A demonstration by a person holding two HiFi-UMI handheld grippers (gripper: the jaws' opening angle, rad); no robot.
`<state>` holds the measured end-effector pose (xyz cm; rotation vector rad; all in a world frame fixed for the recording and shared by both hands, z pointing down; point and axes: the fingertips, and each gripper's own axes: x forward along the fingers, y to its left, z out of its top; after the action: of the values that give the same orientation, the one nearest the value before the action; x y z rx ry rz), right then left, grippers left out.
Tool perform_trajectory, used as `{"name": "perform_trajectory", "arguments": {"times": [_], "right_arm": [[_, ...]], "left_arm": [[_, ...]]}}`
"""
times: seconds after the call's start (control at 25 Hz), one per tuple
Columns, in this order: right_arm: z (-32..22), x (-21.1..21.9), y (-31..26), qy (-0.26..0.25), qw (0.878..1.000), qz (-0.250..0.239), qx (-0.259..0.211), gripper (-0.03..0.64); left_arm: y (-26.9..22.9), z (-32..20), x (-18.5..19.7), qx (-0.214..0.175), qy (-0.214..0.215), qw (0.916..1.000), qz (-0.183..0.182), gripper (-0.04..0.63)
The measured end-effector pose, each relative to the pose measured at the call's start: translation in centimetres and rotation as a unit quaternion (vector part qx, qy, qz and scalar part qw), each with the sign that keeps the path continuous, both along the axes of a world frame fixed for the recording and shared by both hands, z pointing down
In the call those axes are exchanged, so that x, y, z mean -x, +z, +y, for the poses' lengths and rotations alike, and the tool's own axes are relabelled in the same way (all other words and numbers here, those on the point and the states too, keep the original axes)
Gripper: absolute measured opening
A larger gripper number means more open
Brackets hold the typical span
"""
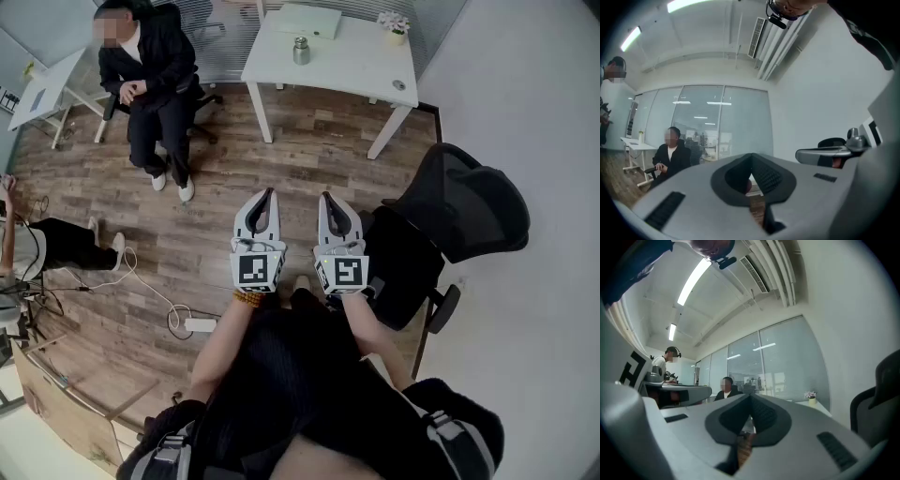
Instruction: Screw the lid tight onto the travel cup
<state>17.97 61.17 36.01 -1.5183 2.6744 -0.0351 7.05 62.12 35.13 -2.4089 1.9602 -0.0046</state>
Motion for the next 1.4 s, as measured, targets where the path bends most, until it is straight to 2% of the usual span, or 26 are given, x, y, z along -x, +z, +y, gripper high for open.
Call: {"name": "perform_trajectory", "arguments": {"times": [0.2,0.48,0.64,1.04,1.24,1.4], "right_arm": [[-2.5,0.7,1.7,0.008,1.0,-0.005,0.025,-0.002],[-9.9,2.8,1.2,0.036,0.999,0.017,0.016,-0.002],[-14.6,5.9,0.0,0.043,0.999,0.026,0.009,-0.001],[-23.1,11.9,-1.0,0.052,0.998,0.034,0.007,-0.002],[-25.9,12.4,-0.4,0.064,0.997,0.042,0.02,-0.002],[-28.1,10.5,0.1,0.071,0.996,0.046,0.025,-0.002]], "left_arm": [[1.5,-3.0,1.2,0.009,0.016,0.9998,0.007,0.009],[1.1,-11.2,3.1,-0.006,0.048,0.9987,0.016,0.009],[-0.6,-15.8,5.7,-0.027,0.067,0.9972,0.016,0.009],[-0.9,-24.3,10.9,-0.029,0.096,0.9949,0.01,0.009],[0.4,-27.4,11.6,-0.014,0.11,0.9937,0.016,0.009],[1.6,-29.8,9.7,-0.002,0.122,0.9924,0.017,0.009]]}}
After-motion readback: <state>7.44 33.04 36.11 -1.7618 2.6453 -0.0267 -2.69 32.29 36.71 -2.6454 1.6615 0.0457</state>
